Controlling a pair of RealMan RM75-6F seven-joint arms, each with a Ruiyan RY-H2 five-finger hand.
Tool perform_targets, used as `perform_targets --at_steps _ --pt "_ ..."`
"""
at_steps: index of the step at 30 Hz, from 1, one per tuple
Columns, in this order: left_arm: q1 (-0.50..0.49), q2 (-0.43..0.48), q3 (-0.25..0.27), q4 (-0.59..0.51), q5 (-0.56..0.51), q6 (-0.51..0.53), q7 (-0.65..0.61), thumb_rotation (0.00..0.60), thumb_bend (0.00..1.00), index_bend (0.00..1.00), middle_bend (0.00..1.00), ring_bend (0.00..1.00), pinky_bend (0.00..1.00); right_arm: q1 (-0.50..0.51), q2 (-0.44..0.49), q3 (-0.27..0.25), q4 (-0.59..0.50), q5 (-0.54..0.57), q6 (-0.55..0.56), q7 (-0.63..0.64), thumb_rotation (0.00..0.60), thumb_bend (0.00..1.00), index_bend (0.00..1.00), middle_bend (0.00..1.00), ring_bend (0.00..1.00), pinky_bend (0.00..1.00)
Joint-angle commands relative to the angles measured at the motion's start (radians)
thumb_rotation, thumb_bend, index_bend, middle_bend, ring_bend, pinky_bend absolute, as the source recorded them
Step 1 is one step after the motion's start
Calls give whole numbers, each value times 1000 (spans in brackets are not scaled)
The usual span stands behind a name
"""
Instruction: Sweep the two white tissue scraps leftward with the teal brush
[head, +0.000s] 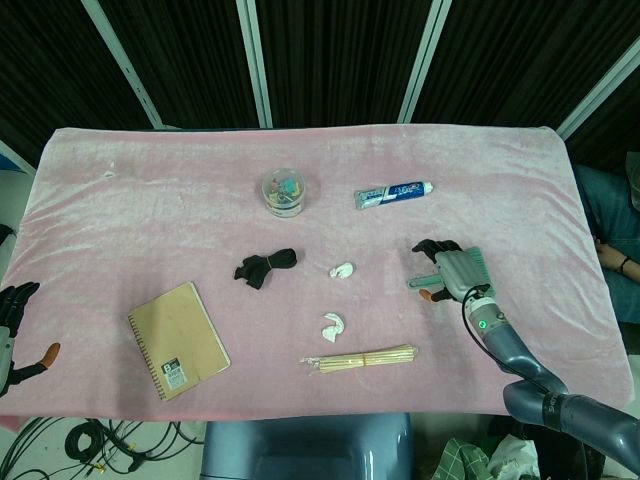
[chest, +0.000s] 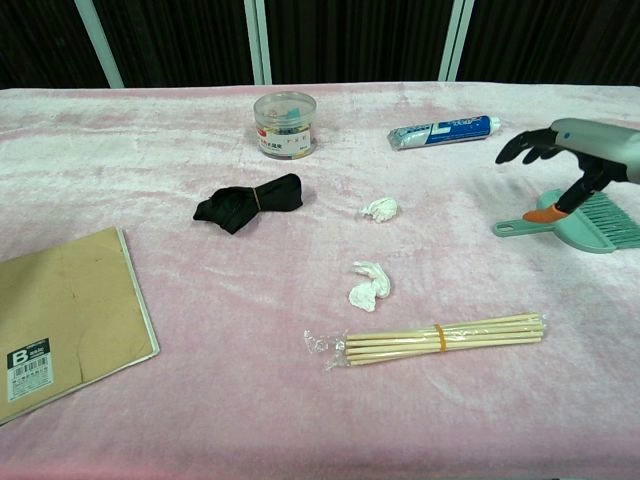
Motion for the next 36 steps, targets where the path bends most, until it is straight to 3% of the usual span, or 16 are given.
perform_targets --at_steps 1,6,11,15,18,25,36 --pt "0 0 0 0 1 0 0 600 295 82 87 1 61 -40 53 23 -72 -17 90 10 600 138 239 158 163 124" --pt "-1 -1 0 2 2 -1 2 600 295 81 87 1 61 -133 160 5 -211 -75 247 8 600 134 237 165 166 124" --pt "0 -1 0 1 4 3 4 600 296 81 87 1 60 -266 232 -81 -295 -199 461 -77 600 133 235 165 161 124" --pt "2 -3 1 2 10 10 8 600 296 80 87 1 59 -391 199 -142 -270 -299 678 -158 600 125 235 168 151 124" --pt "3 -7 -2 9 14 22 27 600 296 79 87 1 55 -449 145 -177 -208 -366 781 -190 600 118 235 170 139 124" --pt "5 -21 -3 25 35 46 59 600 296 77 87 0 51 -487 123 -228 -147 -400 764 -202 600 119 230 148 105 124" --pt "6 -31 -5 34 38 56 77 600 296 77 87 0 49 -506 163 -196 -218 -330 712 -249 600 121 207 119 103 124"
